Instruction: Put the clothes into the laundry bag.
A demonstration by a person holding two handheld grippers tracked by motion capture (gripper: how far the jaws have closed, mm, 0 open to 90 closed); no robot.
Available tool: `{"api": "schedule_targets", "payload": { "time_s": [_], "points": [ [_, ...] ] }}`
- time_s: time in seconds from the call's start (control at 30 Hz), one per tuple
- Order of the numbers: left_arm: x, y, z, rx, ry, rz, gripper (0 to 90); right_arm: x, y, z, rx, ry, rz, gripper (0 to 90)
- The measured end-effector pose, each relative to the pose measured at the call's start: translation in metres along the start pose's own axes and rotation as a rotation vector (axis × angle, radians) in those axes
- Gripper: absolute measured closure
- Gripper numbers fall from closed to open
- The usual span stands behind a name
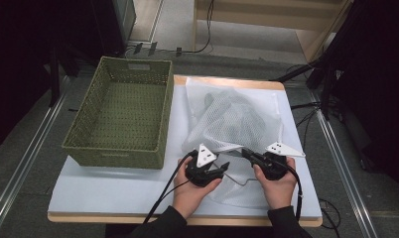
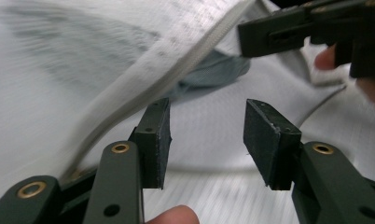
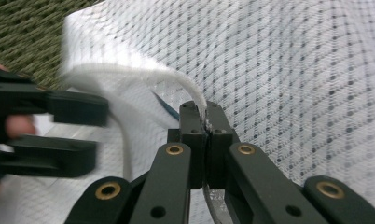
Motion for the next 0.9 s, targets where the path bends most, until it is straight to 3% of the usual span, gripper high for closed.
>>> {"api": "schedule_targets", "payload": {
  "time_s": [0.13,0.23,0.33,0.47,0.53,0.6,0.73,0.9],
  "points": [
    [0.007,0.026,-0.026,-0.043,-0.009,-0.044,50.3,0.0,0.011,-0.004,-0.023,0.001,-0.029,89.7],
    [0.016,0.04,-0.043,-0.062,-0.011,-0.05,49.2,0.002,0.018,-0.011,-0.04,0.001,-0.053,87.6],
    [0.028,0.051,-0.052,-0.091,0.01,-0.036,48.5,0.007,0.025,-0.021,-0.059,0.002,-0.055,83.7],
    [0.033,0.059,-0.058,-0.098,0.018,-0.054,47.6,0.015,0.035,-0.036,-0.074,0.0,-0.079,76.3],
    [0.033,0.057,-0.058,-0.093,0.015,-0.042,47.2,0.016,0.036,-0.047,-0.049,-0.018,-0.078,70.4],
    [0.033,0.053,-0.056,-0.08,0.016,-0.033,47.0,0.015,0.03,-0.064,0.003,-0.072,-0.048,65.8],
    [0.035,0.046,-0.048,-0.056,0.046,-0.019,46.0,0.022,0.006,-0.092,0.109,-0.12,0.019,60.5],
    [0.039,0.045,-0.038,-0.056,0.092,-0.004,44.9,0.054,-0.038,-0.113,0.279,-0.065,0.156,57.5]
  ]
}}
Point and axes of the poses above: each handheld gripper's, and its own axes: z roughly forward along the jaws, x roughly out of its underside, y roughly to its left, the point moved 8 cm from there along z, roughly forward along the jaws, and after that the axes turned 13 degrees about -z, right-handed, at the moved point
